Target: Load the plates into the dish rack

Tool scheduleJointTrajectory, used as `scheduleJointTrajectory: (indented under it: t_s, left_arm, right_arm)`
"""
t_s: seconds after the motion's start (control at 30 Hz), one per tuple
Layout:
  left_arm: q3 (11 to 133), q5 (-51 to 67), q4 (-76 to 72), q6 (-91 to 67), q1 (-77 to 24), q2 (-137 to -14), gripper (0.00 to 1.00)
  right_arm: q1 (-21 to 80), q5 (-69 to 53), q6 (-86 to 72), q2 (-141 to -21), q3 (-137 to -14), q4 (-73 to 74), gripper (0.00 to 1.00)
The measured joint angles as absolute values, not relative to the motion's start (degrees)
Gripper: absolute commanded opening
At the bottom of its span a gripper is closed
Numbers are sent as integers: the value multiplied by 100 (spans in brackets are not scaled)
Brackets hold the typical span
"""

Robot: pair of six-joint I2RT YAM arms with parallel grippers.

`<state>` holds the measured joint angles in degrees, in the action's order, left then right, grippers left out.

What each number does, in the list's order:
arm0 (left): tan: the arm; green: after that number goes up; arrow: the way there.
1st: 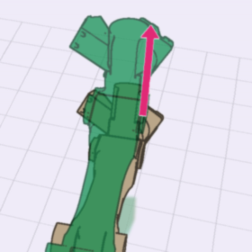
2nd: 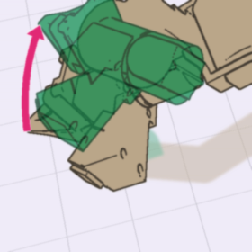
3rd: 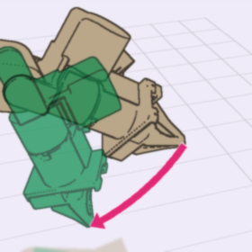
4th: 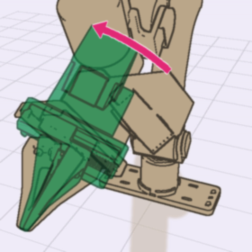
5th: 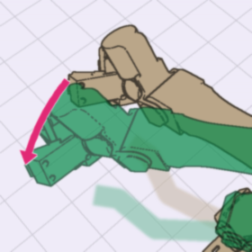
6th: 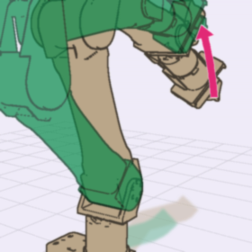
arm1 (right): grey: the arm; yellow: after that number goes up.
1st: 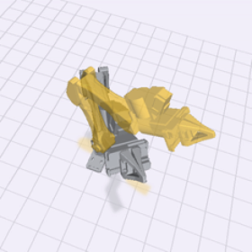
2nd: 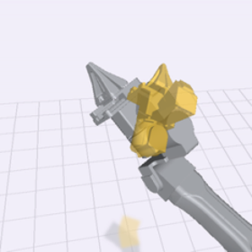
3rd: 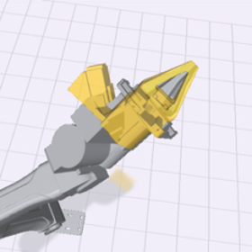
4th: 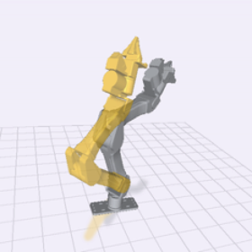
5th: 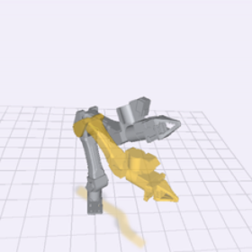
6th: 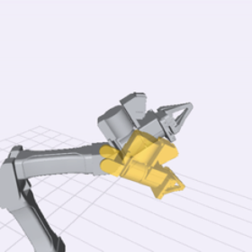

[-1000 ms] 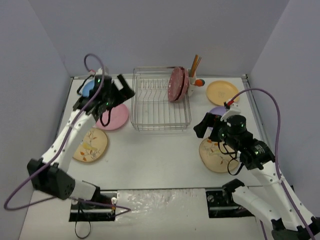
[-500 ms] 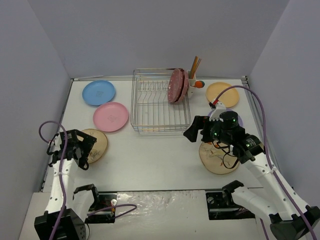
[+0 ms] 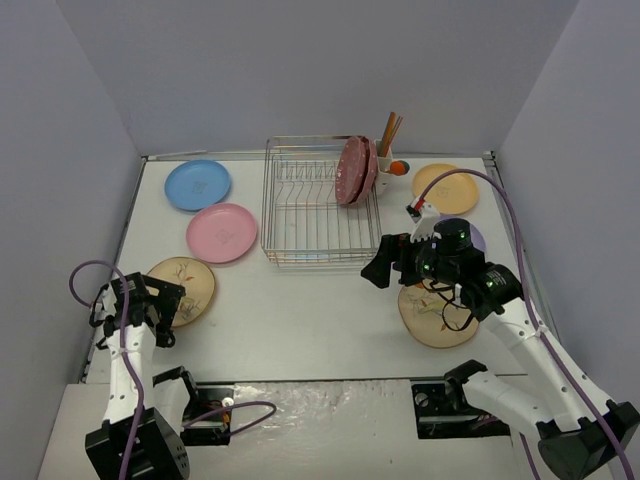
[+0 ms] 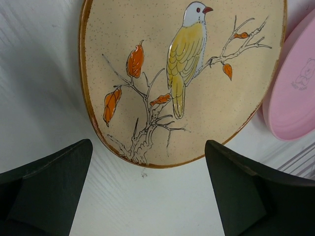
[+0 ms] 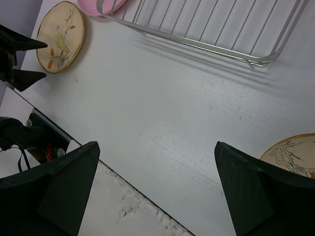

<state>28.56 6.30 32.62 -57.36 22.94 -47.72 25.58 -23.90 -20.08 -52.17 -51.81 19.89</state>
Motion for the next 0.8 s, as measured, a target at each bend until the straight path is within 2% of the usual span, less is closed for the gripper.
scheduleJointTrajectory:
  t_s: [0.17,0.5,0.8]
  left_arm:
    - [2399,737,2866,-5776,2296,-4956,87]
    - [1939,838,1960,-6167,2301,-4856,61]
    - [1524,723,1768,-6547,2324,-4511,16]
  right_arm:
    - [2605,-2458,-1938,-5251,-5181,1971,100]
    - [2690,-2491,-1854,-5251,-5181,1893,100]
    - [2744,-2491,-1789,-5251,-5181,1848,100]
